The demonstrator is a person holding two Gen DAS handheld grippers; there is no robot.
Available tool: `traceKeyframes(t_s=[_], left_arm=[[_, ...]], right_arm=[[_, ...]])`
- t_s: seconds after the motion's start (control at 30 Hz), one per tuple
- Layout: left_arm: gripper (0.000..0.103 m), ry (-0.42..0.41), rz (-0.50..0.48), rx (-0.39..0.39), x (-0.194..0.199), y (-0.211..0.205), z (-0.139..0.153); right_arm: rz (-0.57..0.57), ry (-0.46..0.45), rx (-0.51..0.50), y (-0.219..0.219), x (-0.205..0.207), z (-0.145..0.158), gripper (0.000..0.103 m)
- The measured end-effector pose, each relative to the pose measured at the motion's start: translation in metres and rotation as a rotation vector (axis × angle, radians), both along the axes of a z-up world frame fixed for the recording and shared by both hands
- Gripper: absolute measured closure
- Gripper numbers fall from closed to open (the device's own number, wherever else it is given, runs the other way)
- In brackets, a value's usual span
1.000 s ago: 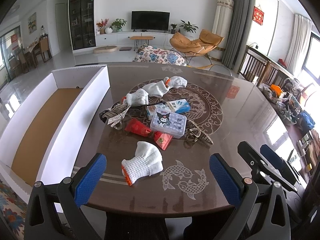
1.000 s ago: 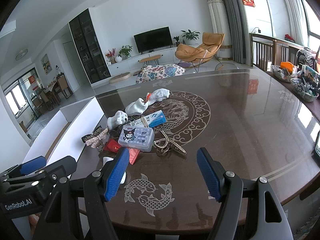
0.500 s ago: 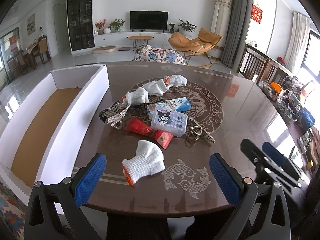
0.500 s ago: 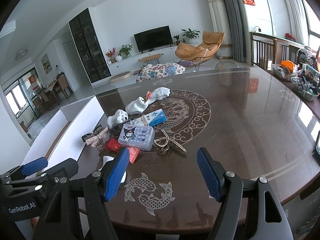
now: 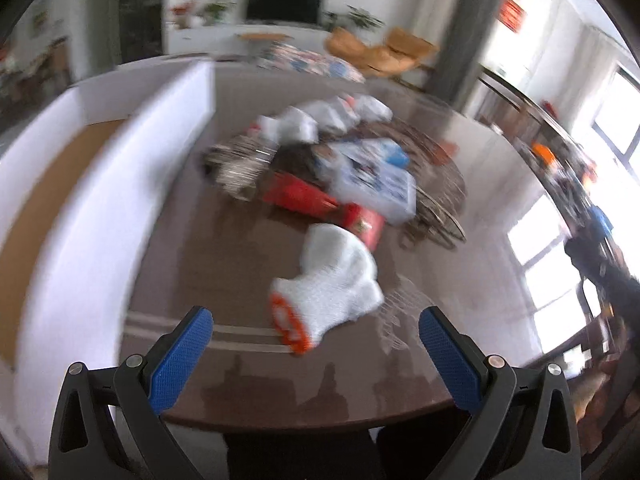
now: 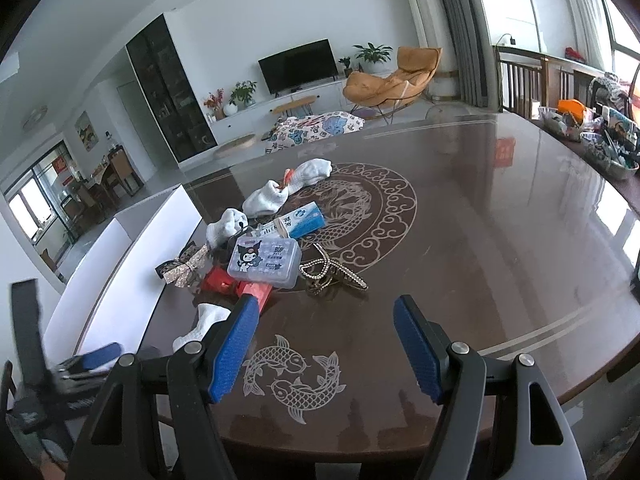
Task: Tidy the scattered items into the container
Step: 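Lower the left tool onto the white knit glove and close on it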
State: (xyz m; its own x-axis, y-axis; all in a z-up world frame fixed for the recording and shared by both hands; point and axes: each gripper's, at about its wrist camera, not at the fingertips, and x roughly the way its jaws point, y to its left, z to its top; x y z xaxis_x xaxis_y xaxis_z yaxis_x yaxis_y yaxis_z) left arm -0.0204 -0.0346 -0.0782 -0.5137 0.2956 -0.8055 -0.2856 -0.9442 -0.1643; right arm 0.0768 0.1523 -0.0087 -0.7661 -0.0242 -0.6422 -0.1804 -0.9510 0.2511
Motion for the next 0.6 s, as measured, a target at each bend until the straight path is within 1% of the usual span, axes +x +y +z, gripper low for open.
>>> traceKeyframes(t_s=[0.07,0.13,0.17,0.27,0.37,0.47,0.6], left_arm=[[0.000,0.000,-0.068,-0.034,-0.006,0.018,-0.009],[0.000,0.021,-0.085,-0.118,-0.015,0.033,-0.016],[0.000,0.019,-0.094,-0.151,-0.023,0.040,-0.020],[0.000,-0.011,-0.111,-0.160,-0.040,0.048,-0.032],[0.000,-0.045,-0.108,-0.207,-0.054,0.054,-0.048],[0.000,-0.065,-0.105,-0.246,-0.061,0.058,-0.060],[0.000,-0.072,-0.112,-0.279,-0.064,0.062,-0.067]], right_arm=[[-0.001,0.003,-0.003,0.000,0.000,0.001,0.032],[-0.002,0.003,-0.003,0.001,0.000,0.001,0.032],[-0.003,0.003,-0.002,0.001,0.001,0.001,0.032],[-0.008,0.009,-0.001,0.003,0.002,0.002,0.032],[-0.014,0.012,-0.011,0.007,0.003,0.003,0.032],[-0.017,0.011,-0.020,0.009,0.004,0.003,0.032],[-0.022,0.007,-0.029,0.012,0.004,0.000,0.032]])
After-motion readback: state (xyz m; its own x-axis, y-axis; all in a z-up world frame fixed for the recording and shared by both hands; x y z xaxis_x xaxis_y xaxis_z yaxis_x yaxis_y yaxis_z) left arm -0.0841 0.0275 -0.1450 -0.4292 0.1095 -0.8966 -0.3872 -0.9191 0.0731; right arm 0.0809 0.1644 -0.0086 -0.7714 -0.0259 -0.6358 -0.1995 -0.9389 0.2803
